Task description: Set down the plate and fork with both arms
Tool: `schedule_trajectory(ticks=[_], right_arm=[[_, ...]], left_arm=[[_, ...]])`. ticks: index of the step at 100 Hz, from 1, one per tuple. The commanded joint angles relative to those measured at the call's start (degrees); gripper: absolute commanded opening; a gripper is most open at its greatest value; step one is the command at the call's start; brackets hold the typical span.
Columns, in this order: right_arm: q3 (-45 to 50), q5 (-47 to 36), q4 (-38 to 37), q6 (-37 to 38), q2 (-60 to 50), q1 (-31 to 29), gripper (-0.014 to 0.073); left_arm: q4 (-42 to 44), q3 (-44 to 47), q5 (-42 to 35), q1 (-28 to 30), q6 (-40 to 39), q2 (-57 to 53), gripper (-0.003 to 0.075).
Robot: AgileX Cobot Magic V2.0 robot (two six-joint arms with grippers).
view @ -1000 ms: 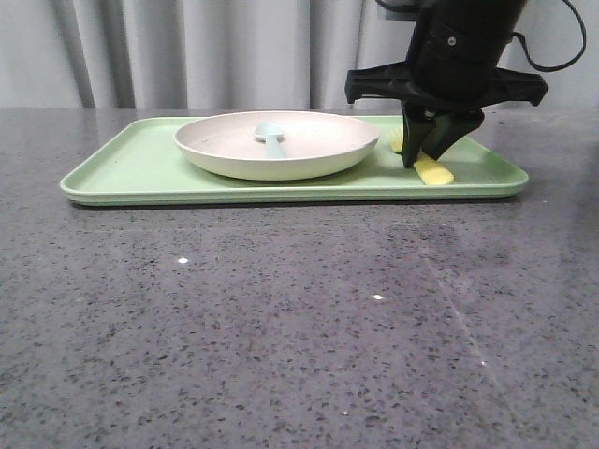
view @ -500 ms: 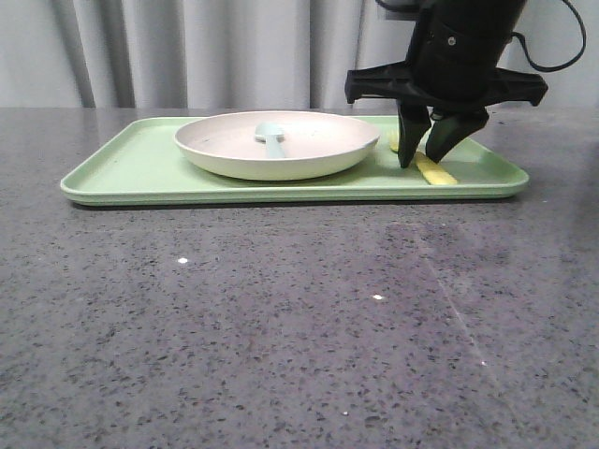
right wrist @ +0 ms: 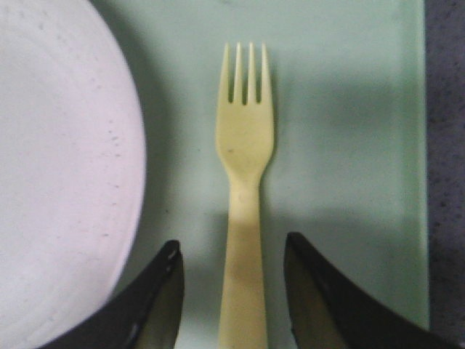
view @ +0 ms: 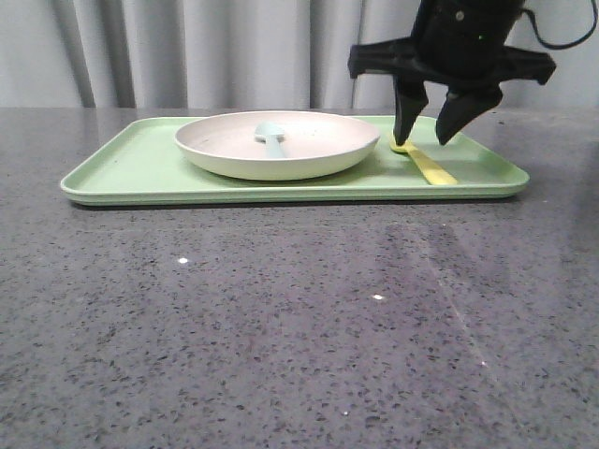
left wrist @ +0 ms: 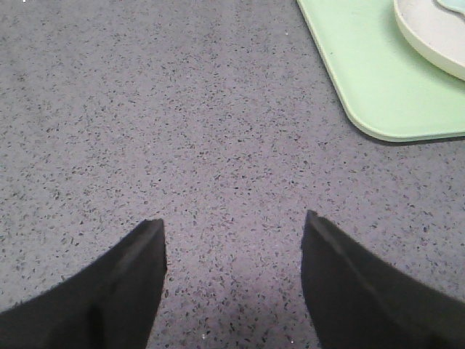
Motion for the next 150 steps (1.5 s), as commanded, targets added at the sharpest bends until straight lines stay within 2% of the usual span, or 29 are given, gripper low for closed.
schedule_trajectory(ticks=[1, 22, 38, 72, 97, 117, 150], right_arm=[[-1.46, -1.22, -2.45, -0.50, -6.10, -0.33, 0.0347], [-1.39, 0.82, -9.85, -0.91, -14.08, -0.33, 0.0347], [1.60, 0.89, -12.77, -0.91, -21.70, -0.33, 0.0347], [17.18, 0.49, -15.45, -0.91, -38.63, -0.56, 0.0347], [28.94, 0.92, -15.45, -0.86, -51.37, -5.20, 0.0347], [37.56, 1.72, -15.51, -0.86, -62.59, -5.94, 0.0347], [45.79, 6.75, -15.51, -0.86, -78.25, -5.94, 0.0347]], left_arm=[[-0.58, -1.56, -3.64, 0.04, -0.26, 0.02, 0.0410], [-0.58, -1.56, -3.64, 0.04, -0.26, 0.02, 0.0410], [-0.58, -1.56, -3.64, 0.04, -0.26, 0.02, 0.0410], [-0.58, -1.56, -3.64, 0.04, -0.26, 0.02, 0.0410], [-0.58, -1.56, -3.64, 0.04, -0.26, 0.02, 0.0410], [-0.58, -1.56, -3.64, 0.04, -0.26, 0.02, 0.0410], [-0.58, -1.56, -3.64, 0.04, -0.26, 0.02, 0.0410]])
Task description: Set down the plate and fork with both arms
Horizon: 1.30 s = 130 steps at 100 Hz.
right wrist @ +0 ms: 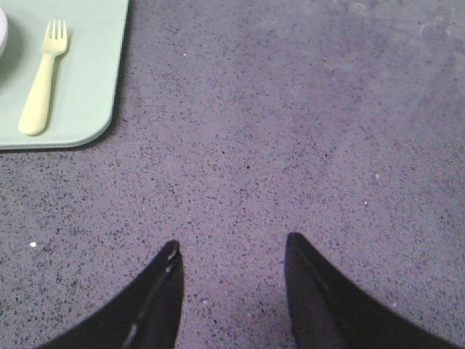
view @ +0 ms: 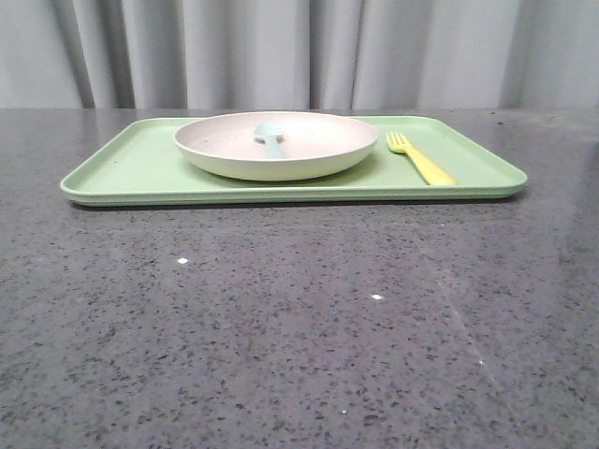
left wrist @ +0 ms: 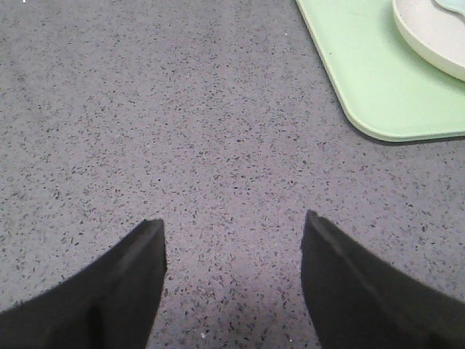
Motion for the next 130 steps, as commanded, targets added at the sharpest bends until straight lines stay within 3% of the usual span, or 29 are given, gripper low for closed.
schedule_trajectory(ticks=[1, 37, 51, 64, 72, 80, 130], right_arm=[[-0.19, -2.04, -2.06, -0.73, -2.88, -0.34, 0.0347], [1.13, -1.16, -2.11, -0.73, -6.92, -0.34, 0.0325], [1.13, -1.22, -2.11, -0.73, -6.92, -0.34, 0.0172], [1.13, -2.08, -2.11, -0.73, -6.92, -0.34, -0.0040], [1.13, -2.36, -2.11, -0.73, -6.92, -0.34, -0.0127], [1.13, -2.46, -2.11, -0.73, -6.92, -0.34, -0.0119], [1.13, -2.46, -2.11, -0.73, -6.92, -0.34, -0.0120]], left_arm=[[-0.58, -1.56, -3.64, 0.04, -0.26, 0.02, 0.0410], [-0.58, -1.56, -3.64, 0.04, -0.26, 0.02, 0.0405], [-0.58, -1.56, -3.64, 0.04, -0.26, 0.02, 0.0333], [-0.58, -1.56, -3.64, 0.04, -0.26, 0.02, 0.0179], [-0.58, -1.56, -3.64, 0.04, -0.26, 0.02, 0.0074], [-0.58, -1.56, -3.64, 0.04, -0.26, 0.02, -0.0020], [-0.58, -1.56, -3.64, 0.04, -0.26, 0.02, -0.0020]])
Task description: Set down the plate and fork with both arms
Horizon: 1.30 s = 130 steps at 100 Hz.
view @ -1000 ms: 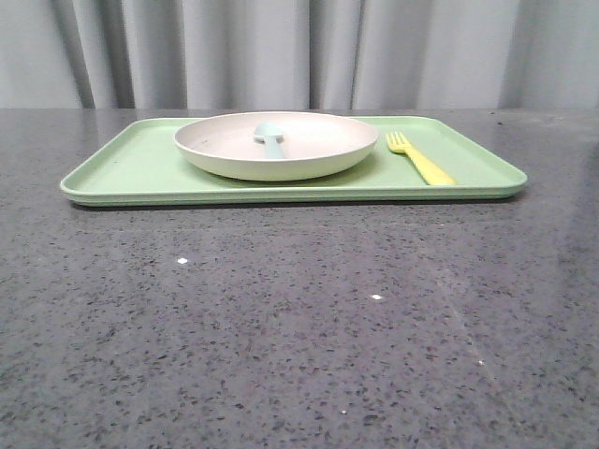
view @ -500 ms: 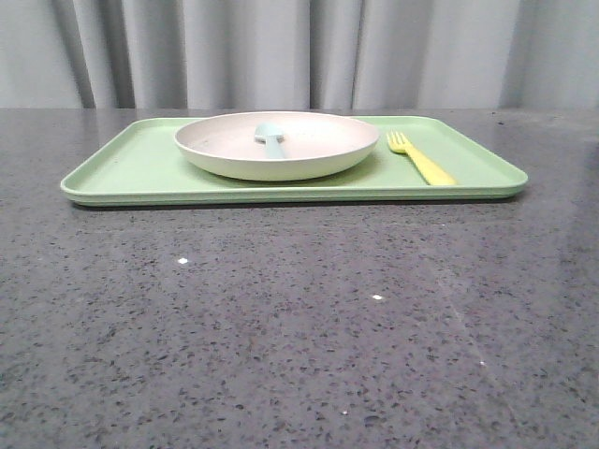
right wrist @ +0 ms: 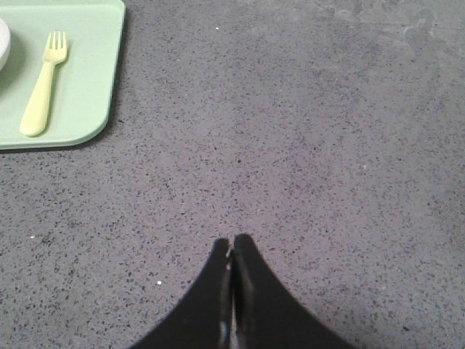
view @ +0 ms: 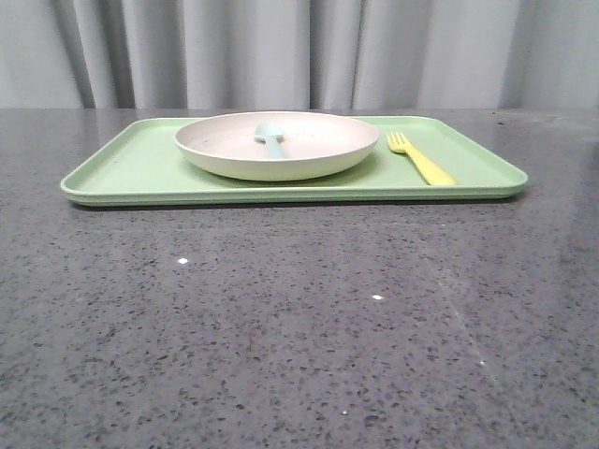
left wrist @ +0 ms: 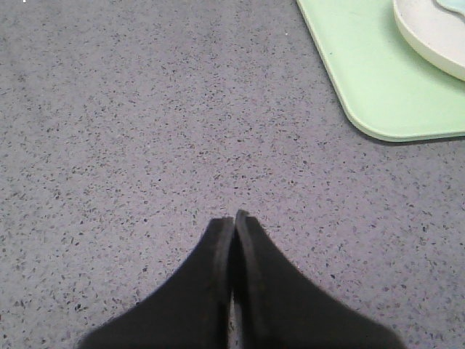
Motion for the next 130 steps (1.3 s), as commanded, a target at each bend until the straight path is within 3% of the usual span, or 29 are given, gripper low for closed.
schedule_trajectory(ticks=[1, 72, 86, 99, 130], right_arm=[[-1.34, -4.08, -2.11, -0.73, 0.44, -0.34, -0.0120], [-1.34, -4.08, -2.11, -0.73, 0.44, -0.34, -0.0120], [-1.34, -4.08, -2.11, -0.73, 0.44, -0.34, -0.0120], [-1.34, -4.08, -2.11, -0.73, 0.44, -0.34, -0.0120], [-1.34, -4.08, -2.11, -0.73, 0.44, -0.34, -0.0120]], left_arm=[[-0.58, -1.56, -3.64, 0.04, -0.26, 0.02, -0.0020], [-0.58, -1.43, -3.87, 0.04, -0.26, 0.02, -0.0020], [0.30, -1.18, -9.50, -0.55, -0.26, -0.55, -0.0020], [1.40, 1.50, -19.40, -1.16, -0.26, -3.33, -0.0020], [6.76, 16.21, -34.44, -4.14, -0.26, -15.58, -0.0020]])
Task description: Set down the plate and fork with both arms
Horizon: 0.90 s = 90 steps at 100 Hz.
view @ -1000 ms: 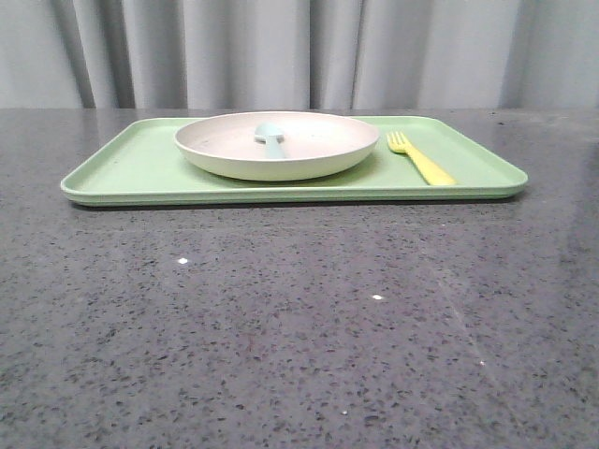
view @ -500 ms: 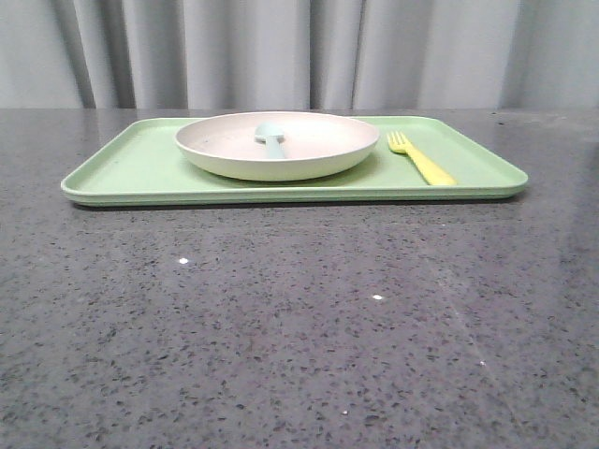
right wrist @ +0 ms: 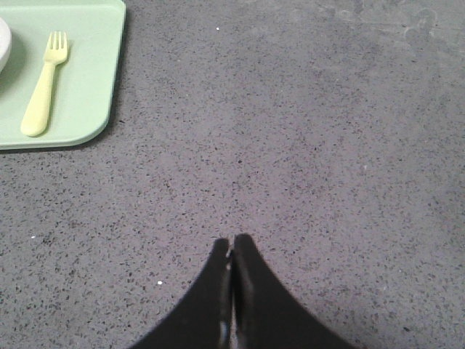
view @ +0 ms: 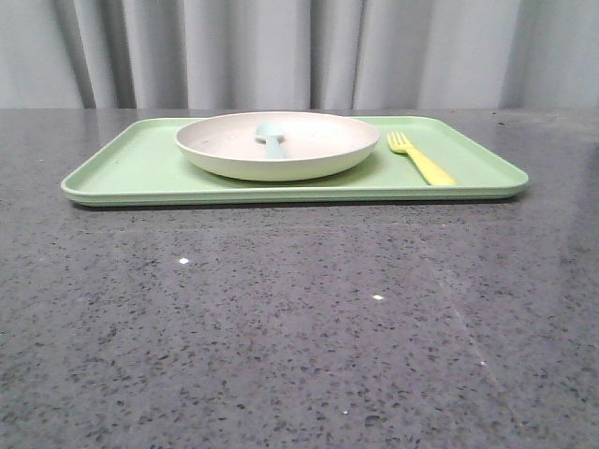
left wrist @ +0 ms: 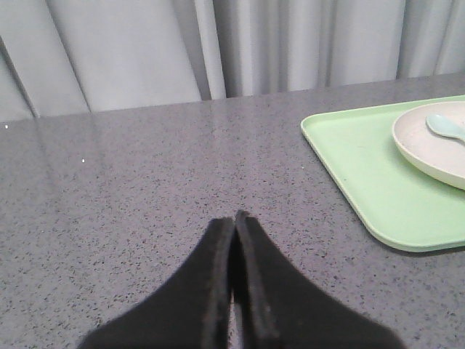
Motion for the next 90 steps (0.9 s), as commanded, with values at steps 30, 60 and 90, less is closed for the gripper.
schedule_trajectory(ticks=[30, 60, 90], right_arm=[[-1.34, -4.08, -2.11, -0.73, 0.44, -0.34, -0.0120], [-1.34, -4.02, -2.11, -0.73, 0.44, -0.34, -0.0120], [-1.34, -4.09, -2.11, -0.73, 0.44, -0.34, -0.0120]], left_arm=[[2.66, 10.71, -8.43, -1.61, -0.26, -14.87, -0.0020], [3.51, 14.66, -8.85, -1.61, -0.26, -19.56, -0.0020], [7.87, 15.79, -11.56, -1.61, -5.73, -19.56, -0.0020]])
